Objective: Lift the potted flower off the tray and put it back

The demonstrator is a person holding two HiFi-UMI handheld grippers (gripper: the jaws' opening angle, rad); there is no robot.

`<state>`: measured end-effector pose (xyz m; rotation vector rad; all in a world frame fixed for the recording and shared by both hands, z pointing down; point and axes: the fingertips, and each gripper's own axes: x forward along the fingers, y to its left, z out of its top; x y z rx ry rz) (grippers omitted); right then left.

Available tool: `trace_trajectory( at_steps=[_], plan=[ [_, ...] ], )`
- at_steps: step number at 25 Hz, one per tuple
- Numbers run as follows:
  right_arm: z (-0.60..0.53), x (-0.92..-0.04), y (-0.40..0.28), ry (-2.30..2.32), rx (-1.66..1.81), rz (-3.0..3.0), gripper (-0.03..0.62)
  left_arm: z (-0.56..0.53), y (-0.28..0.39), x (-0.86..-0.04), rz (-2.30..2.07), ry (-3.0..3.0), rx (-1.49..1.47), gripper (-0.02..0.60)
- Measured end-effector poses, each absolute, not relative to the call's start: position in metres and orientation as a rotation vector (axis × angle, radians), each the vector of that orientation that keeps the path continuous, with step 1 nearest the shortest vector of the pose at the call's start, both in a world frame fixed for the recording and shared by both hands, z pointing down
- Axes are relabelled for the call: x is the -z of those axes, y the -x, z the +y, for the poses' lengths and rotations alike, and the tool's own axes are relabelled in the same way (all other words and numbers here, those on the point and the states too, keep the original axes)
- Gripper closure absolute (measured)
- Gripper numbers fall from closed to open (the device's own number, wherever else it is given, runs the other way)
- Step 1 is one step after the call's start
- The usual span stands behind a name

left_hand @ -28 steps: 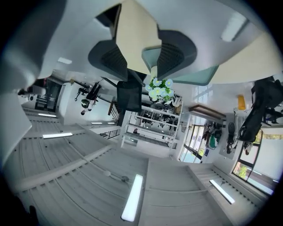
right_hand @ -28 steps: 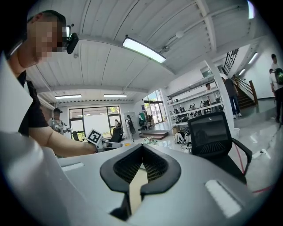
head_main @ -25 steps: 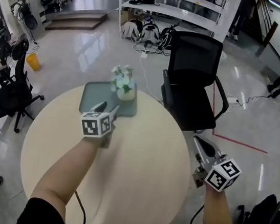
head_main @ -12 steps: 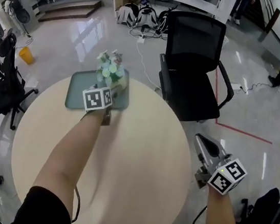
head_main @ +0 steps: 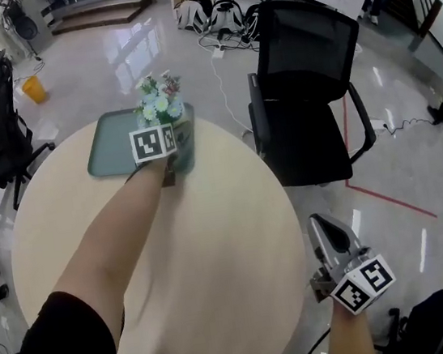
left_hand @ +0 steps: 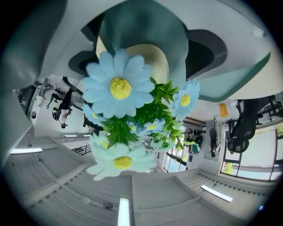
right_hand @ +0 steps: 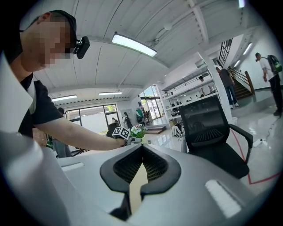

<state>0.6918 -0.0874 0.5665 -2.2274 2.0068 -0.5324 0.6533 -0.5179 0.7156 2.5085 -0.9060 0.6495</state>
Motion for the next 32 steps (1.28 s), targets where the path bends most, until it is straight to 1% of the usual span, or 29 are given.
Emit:
trace_trajectory(
  at_steps=[17,18,19,20,32],
  plan=[
    [-0.091,-0.588,-0.694,2.237,0.591,1.993,0.579,-0.536,-0.671,-0.737,-0.951,-2.500,-0.696,0.012],
    [-0.090,-0.589,-0.694,2.237,0.596,1.987,0.579,-0.535,-0.671,-0.737,-0.942,-2.507,-0.696,0.017],
    [-0.090,-0.590,-0.694,2.239,0.600,1.983,0.579,-0.534,-0.672,-0.736,-0.933,-2.517,-0.691,0.056],
    [-0.090,-0.591,-0.694,2.240,0.605,1.980,0.579,-0.533,-0.672,-0.735,-0.925,-2.526,-0.687,0.081],
    [-0.096,-0.581,-0.684,2.233,0.603,2.009,0.580,-0.524,-0.668,-0.714,-0.857,-2.583,-0.665,0.092]
  ],
)
